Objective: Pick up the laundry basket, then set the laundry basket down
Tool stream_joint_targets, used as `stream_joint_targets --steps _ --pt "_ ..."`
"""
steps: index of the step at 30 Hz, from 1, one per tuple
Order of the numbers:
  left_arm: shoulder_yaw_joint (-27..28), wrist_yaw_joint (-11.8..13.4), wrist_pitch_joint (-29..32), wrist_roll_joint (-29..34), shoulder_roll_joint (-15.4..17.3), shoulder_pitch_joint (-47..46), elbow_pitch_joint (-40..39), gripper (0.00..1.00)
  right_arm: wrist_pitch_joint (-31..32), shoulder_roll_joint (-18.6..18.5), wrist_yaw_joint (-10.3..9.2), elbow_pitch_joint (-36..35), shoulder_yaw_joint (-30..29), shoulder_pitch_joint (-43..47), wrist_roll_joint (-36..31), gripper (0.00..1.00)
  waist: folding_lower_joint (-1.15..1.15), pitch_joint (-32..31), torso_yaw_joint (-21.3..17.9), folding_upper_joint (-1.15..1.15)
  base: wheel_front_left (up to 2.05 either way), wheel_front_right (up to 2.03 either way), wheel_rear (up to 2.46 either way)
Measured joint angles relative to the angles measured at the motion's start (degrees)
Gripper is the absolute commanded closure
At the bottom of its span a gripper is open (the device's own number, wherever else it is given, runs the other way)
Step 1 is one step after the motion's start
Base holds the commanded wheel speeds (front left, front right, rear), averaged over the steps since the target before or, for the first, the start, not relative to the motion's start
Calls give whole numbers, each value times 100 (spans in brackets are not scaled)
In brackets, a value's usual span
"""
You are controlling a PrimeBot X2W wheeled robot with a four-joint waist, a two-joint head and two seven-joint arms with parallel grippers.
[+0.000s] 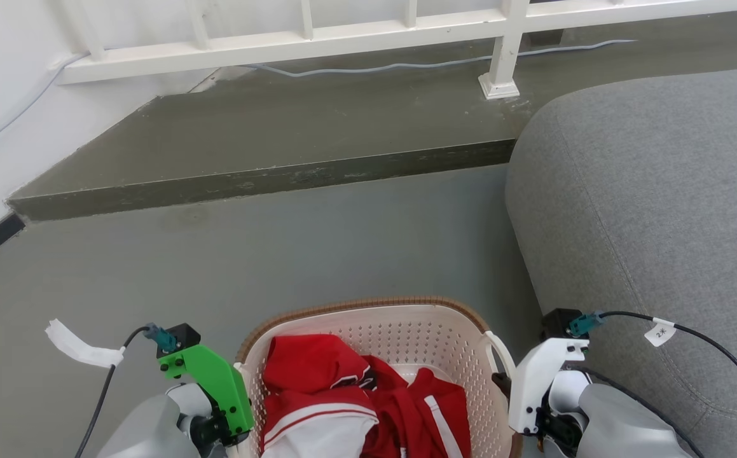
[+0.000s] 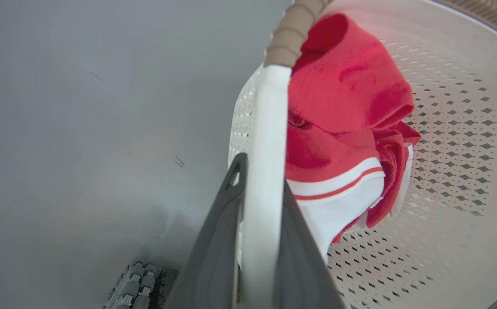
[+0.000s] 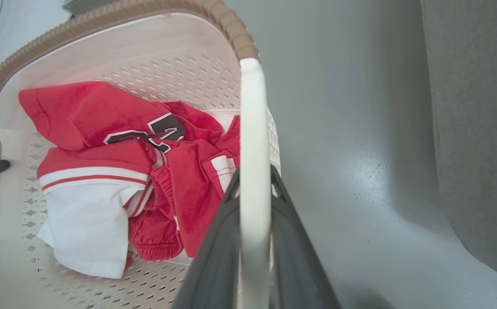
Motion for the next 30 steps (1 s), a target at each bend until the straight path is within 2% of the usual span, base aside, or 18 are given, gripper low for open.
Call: stream_joint_targets --steps 30 --pt "18 0 -94 -48 26 10 4 100 15 4 0 -26 107 -1 141 100 0 37 17 0 0 0 0"
